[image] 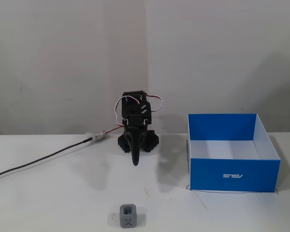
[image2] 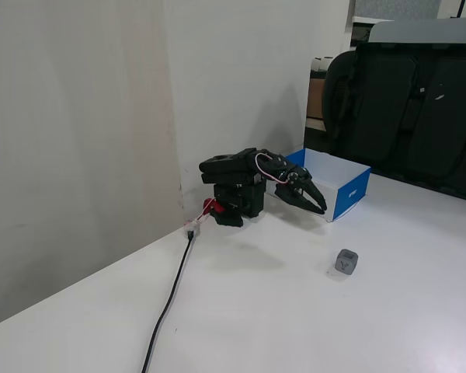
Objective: Pick the gray block and keep it in the box.
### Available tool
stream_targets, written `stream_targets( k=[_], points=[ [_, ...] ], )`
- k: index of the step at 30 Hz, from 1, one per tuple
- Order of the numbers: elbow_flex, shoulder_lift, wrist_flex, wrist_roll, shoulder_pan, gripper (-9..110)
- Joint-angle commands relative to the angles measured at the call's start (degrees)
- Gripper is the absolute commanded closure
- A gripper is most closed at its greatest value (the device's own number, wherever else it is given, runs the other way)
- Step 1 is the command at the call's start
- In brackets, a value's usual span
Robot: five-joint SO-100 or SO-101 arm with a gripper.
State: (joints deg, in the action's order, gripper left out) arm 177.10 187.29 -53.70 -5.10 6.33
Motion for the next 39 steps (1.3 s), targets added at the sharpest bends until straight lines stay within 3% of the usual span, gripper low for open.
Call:
stream_targets(
  k=[1,34,39],
  points=[
    [-0.26,9.05,-0.44,0.26,-0.79,101],
    [0.0,9.05,0.26,0.7,-1.14,101],
    [-7.65,8.96,-7.56,0.7,-2.02,101]
  ],
)
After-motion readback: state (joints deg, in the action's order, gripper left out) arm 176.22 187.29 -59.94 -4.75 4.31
